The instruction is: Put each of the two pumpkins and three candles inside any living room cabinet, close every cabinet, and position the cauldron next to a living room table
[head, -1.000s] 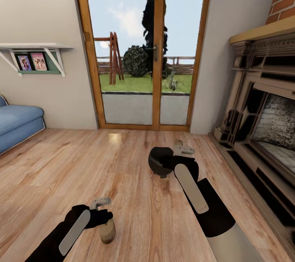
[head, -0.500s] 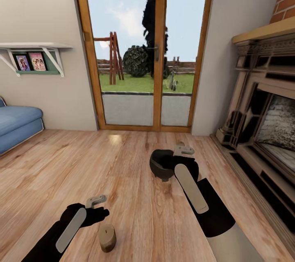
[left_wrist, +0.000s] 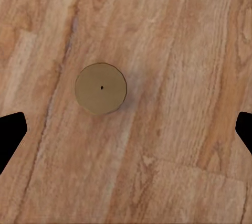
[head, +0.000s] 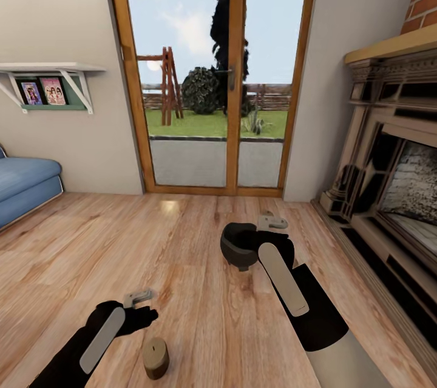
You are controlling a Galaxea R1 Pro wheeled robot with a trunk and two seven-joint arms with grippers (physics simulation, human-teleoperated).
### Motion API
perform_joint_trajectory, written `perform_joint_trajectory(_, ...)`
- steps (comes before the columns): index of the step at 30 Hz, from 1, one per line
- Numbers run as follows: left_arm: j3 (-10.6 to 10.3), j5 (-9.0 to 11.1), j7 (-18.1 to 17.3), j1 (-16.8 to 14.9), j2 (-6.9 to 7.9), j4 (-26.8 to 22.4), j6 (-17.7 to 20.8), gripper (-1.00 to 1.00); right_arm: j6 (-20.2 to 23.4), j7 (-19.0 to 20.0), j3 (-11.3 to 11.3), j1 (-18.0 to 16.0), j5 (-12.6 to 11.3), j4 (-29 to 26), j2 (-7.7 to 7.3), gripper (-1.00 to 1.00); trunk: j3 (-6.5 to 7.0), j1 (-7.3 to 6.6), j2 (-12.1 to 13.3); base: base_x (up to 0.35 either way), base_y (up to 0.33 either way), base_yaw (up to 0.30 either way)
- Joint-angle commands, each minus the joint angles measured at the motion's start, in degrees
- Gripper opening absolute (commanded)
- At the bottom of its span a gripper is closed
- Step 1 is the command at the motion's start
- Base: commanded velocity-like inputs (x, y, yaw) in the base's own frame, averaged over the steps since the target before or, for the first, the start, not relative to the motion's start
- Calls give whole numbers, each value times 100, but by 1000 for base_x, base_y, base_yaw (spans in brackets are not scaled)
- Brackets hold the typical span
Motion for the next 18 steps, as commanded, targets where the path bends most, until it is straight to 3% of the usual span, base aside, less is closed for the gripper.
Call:
perform_joint_trajectory(1, 45, 62, 62, -4, 16, -8, 2, 100, 21, -59, 4, -6, -49, -5, 0, 100, -6, -1, -3, 0, 0, 0)
perform_joint_trajectory(5, 187, 58, 69, 0, 35, -7, -6, 100, 22, -59, 5, -6, -49, -5, 0, 100, -24, 21, -43, 0, 0, 0)
perform_joint_trajectory(11, 213, -27, 113, 2, 37, -1, -138, 100, 15, -19, 9, -6, -60, -27, 0, 100, -132, 153, -284, 0, 0, 0)
perform_joint_trajectory(18, 215, -202, 148, 2, 19, 54, -251, 100, 42, 739, 34, -6, -272, -50, -35, 100, -272, 241, -433, 0, 0, 0)
